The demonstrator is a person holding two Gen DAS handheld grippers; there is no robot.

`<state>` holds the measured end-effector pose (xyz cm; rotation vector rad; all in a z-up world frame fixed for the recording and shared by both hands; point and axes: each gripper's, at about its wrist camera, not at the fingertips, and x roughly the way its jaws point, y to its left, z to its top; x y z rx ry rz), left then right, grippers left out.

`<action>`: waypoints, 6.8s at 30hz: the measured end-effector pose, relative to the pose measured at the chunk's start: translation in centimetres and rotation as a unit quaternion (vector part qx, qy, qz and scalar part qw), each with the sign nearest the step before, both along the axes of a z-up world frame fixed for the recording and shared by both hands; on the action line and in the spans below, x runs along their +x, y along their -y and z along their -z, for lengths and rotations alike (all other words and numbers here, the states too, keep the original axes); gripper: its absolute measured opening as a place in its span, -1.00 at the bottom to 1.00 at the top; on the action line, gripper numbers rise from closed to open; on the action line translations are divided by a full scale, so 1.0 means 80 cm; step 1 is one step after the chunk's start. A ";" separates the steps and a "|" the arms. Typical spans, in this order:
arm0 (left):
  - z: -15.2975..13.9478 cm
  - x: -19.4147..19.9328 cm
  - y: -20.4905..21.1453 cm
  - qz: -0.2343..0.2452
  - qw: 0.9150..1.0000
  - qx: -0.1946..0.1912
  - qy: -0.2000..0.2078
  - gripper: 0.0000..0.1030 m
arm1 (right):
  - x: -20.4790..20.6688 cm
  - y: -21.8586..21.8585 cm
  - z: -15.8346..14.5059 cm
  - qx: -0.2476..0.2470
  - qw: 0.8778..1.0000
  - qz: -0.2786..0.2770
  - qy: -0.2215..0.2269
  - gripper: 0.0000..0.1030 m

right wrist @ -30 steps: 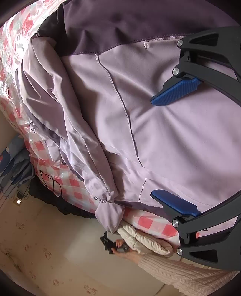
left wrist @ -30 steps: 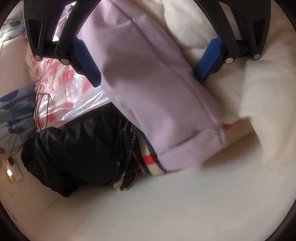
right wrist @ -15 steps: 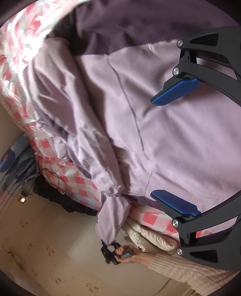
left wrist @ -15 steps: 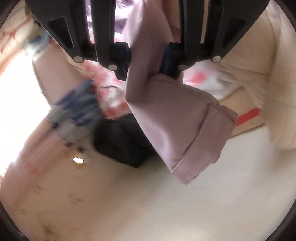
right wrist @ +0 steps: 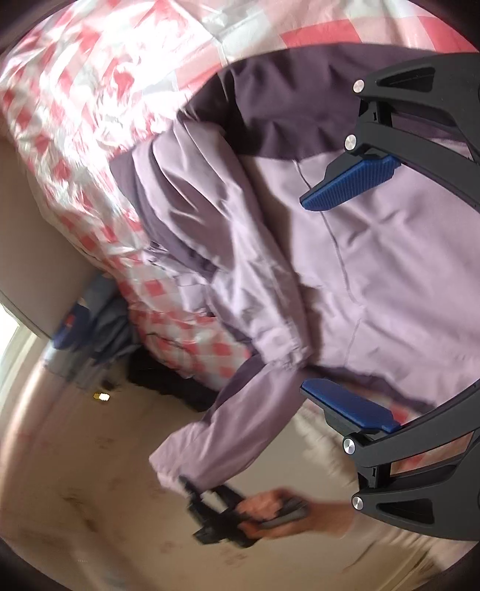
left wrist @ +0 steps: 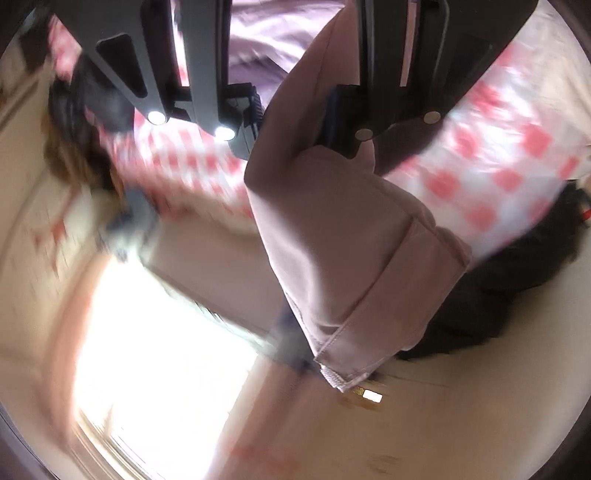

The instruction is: Fold large clothes

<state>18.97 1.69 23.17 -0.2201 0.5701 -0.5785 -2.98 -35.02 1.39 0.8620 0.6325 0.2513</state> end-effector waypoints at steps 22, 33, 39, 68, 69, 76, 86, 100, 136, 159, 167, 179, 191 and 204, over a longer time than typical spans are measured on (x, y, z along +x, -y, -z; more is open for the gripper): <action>0.229 -0.137 0.267 0.219 0.928 0.299 -0.022 0.54 | -0.018 0.095 0.013 0.150 0.987 0.052 0.019 0.73; 0.196 -0.097 0.024 0.065 0.951 0.300 -0.048 0.63 | 0.055 0.087 0.047 0.161 0.985 0.061 -0.026 0.38; 0.186 -0.056 -0.050 -0.017 0.971 0.231 -0.063 0.63 | 0.115 0.061 -0.030 0.024 1.000 0.015 -0.008 -0.64; 0.285 -0.153 -0.193 -0.021 0.941 0.233 -0.244 0.87 | -0.124 0.085 0.021 -0.109 0.975 -0.088 -0.172 0.38; 0.298 -0.179 -0.201 -0.011 0.936 0.235 -0.264 0.87 | -0.143 0.083 0.026 -0.097 0.975 -0.092 -0.179 0.38; 0.322 -0.307 -0.201 0.036 0.919 0.230 -0.317 0.87 | -0.242 0.051 0.050 -0.009 0.968 -0.126 -0.215 0.38; 0.328 -0.346 -0.220 0.034 0.919 0.123 -0.373 0.83 | -0.270 -0.009 0.061 0.002 0.954 -0.194 -0.231 0.59; 0.186 -0.386 -0.217 0.036 0.954 0.044 -0.293 -0.73 | -0.285 0.002 -0.096 0.040 0.991 -0.128 0.027 -0.73; 0.271 -0.184 0.048 0.050 0.963 0.187 -0.190 0.62 | -0.062 0.036 0.006 -0.136 0.979 -0.083 -0.130 0.20; 0.337 -0.554 -0.213 0.154 0.910 -0.023 -0.386 0.83 | -0.449 -0.016 0.115 0.144 0.945 -0.248 -0.158 0.54; 0.275 -0.554 -0.218 0.112 0.932 -0.053 -0.341 -0.63 | -0.462 -0.031 0.060 0.120 0.968 -0.213 -0.049 -0.53; 0.262 -0.619 -0.227 0.199 0.920 -0.035 -0.337 0.04 | -0.533 -0.023 0.047 0.102 0.955 -0.261 -0.095 0.00; 0.184 -0.622 -0.232 0.164 0.949 -0.121 -0.242 -0.72 | -0.532 -0.050 -0.048 0.164 0.941 -0.265 0.133 -0.36; 0.091 -0.463 -0.249 0.097 0.954 -0.236 -0.160 -0.72 | -0.402 0.043 -0.122 0.211 0.928 -0.193 0.241 -0.37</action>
